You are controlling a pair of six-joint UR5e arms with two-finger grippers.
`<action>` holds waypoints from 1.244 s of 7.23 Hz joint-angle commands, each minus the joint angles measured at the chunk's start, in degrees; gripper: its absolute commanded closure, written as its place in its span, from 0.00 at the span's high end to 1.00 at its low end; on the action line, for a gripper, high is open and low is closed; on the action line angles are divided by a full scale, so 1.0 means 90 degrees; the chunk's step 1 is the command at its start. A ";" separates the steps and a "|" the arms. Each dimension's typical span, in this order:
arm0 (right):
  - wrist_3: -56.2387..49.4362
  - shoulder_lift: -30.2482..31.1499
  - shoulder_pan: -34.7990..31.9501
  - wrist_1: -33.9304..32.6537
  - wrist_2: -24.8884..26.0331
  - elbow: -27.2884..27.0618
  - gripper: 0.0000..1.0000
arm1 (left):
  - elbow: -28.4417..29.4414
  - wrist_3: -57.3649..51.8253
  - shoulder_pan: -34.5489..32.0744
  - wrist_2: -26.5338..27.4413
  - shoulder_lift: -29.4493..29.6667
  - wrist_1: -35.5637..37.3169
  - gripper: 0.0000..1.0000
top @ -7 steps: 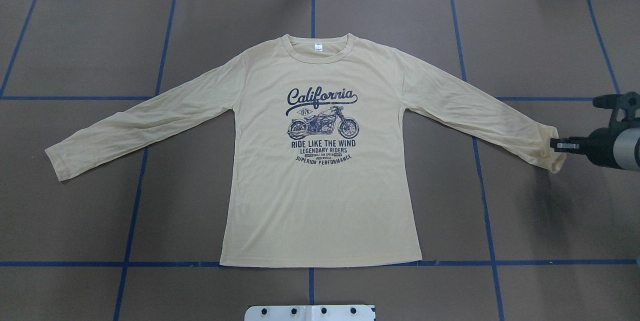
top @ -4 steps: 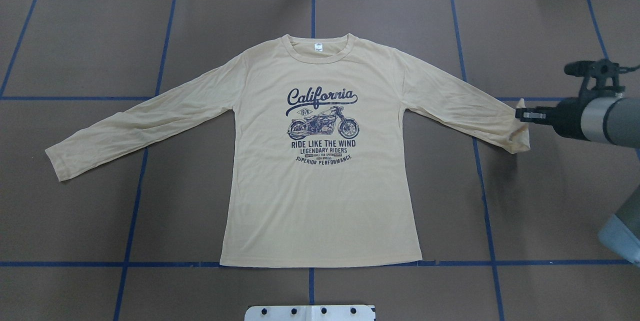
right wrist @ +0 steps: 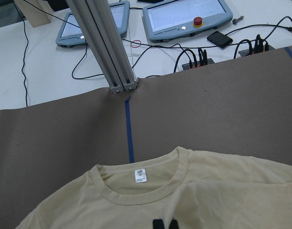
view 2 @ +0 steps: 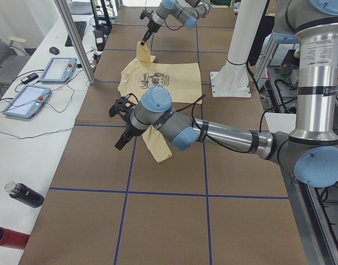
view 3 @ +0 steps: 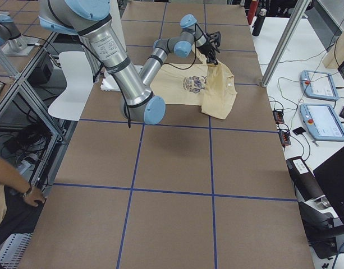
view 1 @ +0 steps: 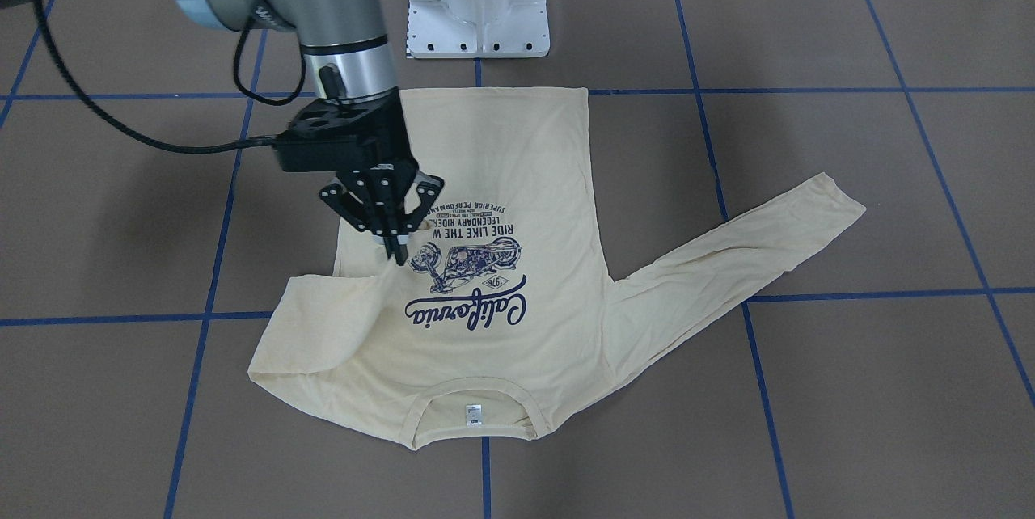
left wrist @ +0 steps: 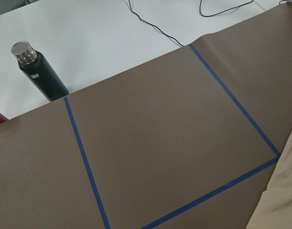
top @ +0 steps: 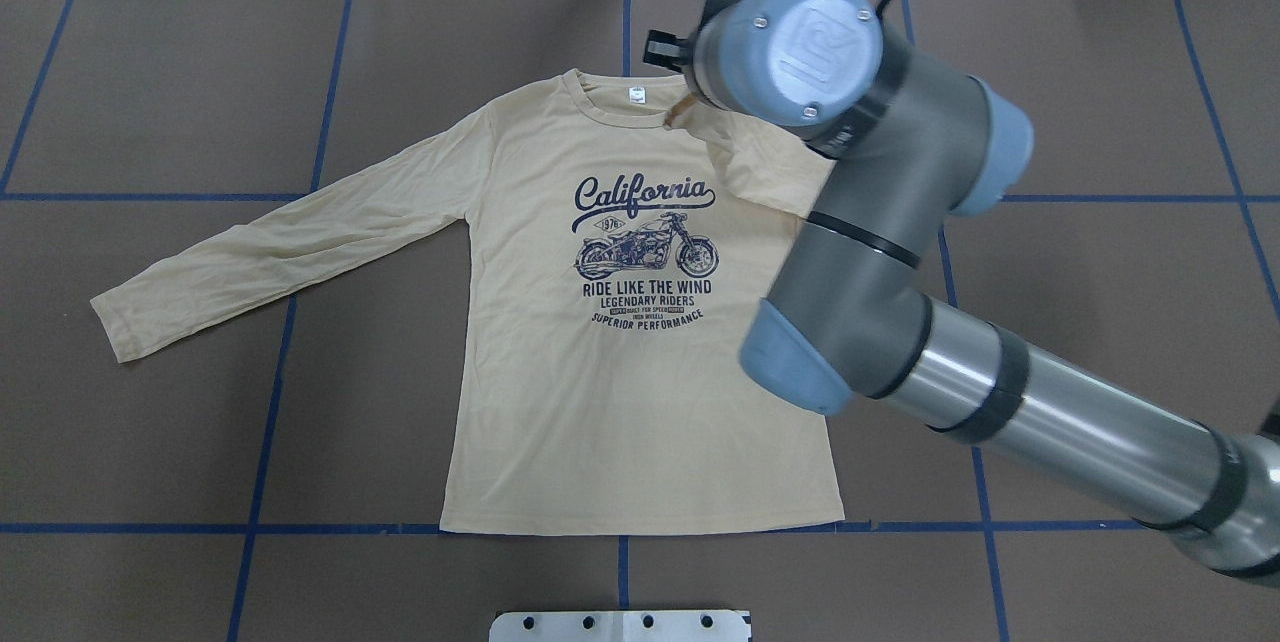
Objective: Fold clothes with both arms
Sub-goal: 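Carry the sleeve cuff with the right gripper across onto the shirt's collar area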
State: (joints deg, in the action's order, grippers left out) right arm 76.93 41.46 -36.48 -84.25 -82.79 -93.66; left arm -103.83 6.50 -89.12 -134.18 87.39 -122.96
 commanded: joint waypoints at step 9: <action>0.1404 -0.3756 0.0502 -0.0973 -0.0960 0.4597 1.00 | -0.0016 -0.0010 0.0010 0.0036 -0.0101 -0.0271 1.00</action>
State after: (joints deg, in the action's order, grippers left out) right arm 90.31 8.73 -29.44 -86.44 -84.95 -51.49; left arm -103.82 6.55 -89.11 -133.89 86.67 -123.53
